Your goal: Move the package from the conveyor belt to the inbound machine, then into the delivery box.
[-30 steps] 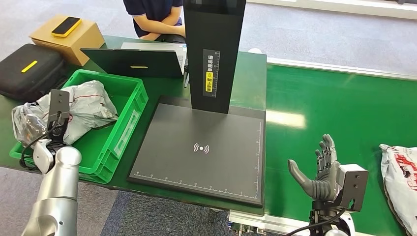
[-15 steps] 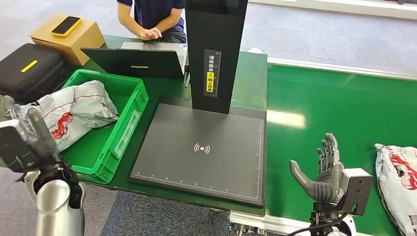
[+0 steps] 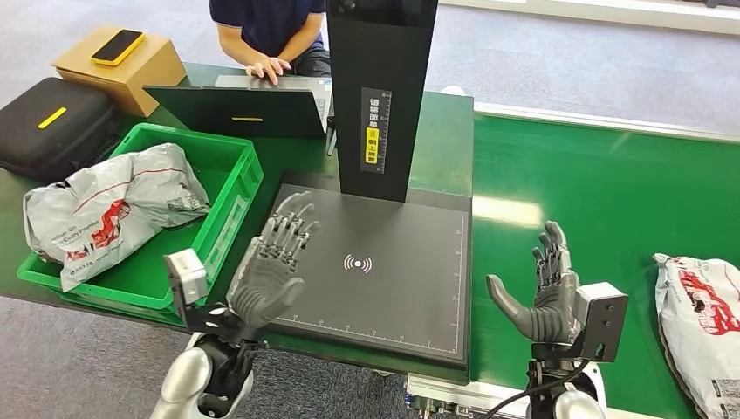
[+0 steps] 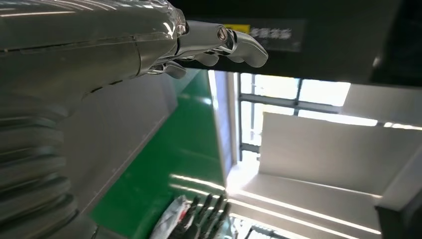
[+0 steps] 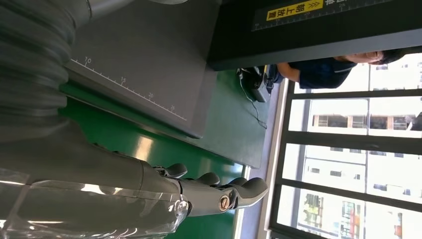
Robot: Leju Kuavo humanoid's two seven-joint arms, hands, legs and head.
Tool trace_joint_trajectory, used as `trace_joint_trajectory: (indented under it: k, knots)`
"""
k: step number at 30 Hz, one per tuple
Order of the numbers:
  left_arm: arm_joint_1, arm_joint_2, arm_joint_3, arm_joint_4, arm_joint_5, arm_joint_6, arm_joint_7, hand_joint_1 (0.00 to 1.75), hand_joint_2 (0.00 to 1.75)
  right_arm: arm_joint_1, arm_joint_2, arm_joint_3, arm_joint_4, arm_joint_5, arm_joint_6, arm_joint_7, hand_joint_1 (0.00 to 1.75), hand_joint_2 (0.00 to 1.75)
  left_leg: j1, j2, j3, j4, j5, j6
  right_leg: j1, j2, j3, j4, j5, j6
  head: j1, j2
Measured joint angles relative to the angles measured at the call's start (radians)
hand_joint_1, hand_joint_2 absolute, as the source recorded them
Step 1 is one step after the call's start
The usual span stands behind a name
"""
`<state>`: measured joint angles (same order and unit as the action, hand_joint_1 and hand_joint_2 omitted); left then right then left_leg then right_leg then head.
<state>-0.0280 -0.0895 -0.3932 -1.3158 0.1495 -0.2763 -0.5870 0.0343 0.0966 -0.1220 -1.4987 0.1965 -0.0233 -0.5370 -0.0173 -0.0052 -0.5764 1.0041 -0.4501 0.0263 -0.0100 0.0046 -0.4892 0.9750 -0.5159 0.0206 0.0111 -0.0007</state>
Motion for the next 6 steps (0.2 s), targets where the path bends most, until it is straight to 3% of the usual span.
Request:
trace_joint_trajectory:
  k: [6]
  knots:
    - [-0.001,-0.006,-0.011,0.049,-0.021,0.039,0.042,0.00,1.75,-0.016,-0.007,0.011,0.021,0.006,0.003,-0.002,0.00,1.75,0.000,0.000,0.000,0.000,0.000,0.000,0.001,0.000,0.000,0.000,0.000,0.000,0.000,0.000]
